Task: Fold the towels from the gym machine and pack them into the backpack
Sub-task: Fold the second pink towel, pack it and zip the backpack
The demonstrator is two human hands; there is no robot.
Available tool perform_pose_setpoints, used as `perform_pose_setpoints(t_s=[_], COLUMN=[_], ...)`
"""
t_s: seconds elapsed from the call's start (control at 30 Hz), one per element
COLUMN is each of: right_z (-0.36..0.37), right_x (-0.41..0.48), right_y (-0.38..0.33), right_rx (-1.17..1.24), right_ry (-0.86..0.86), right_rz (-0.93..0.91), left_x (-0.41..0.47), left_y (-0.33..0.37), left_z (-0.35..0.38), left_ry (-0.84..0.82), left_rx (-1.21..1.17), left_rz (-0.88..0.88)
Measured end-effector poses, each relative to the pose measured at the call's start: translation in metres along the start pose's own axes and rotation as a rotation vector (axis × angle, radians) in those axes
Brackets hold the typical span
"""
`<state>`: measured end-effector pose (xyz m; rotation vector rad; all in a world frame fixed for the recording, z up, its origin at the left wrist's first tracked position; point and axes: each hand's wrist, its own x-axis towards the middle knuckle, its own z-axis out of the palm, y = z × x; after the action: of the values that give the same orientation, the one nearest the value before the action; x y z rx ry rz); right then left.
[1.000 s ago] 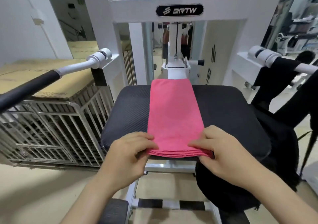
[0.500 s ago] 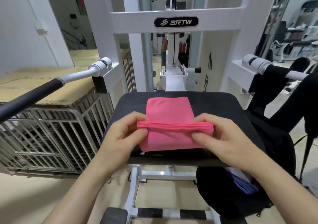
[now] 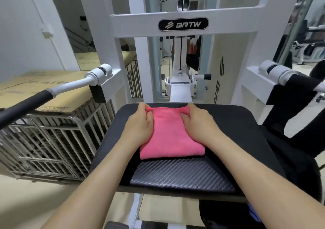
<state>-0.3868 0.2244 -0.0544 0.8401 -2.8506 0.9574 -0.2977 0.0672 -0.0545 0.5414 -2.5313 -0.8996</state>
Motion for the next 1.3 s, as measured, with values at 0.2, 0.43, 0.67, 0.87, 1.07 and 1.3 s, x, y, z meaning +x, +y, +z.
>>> perform_pose_setpoints(t_s=[0.2,0.43,0.67,0.87,1.07,1.3], right_z=[-0.001,-0.01,-0.045,-0.056,-0.044,-0.04], right_x=[0.005,0.002,0.027,0.035,0.024,0.005], right_y=[-0.001,0.002,0.005,-0.014,-0.017,-0.004], right_rx=[-0.084,-0.328,-0.088,-0.047,-0.024,0.121], right_ry=[-0.011,0.019,-0.358,-0.639,-0.376,-0.324], right_rz=[0.013,-0.005,-0.051,-0.147,-0.381,-0.338], left_x=[0.007,0.009,0.022,0.01,-0.01,-0.041], left_y=[0.002,-0.002,-0.007,0.004,-0.001,-0.002], left_z=[0.006,0.013,-0.003,-0.015,-0.014,-0.018], left_ry=[0.012,0.113,-0.239,-0.27,-0.043,-0.169], left_rx=[0.214,0.521,0.096,-0.086,-0.396,-0.279], left_rz=[0.011,0.078,0.092,0.149,0.125,-0.096])
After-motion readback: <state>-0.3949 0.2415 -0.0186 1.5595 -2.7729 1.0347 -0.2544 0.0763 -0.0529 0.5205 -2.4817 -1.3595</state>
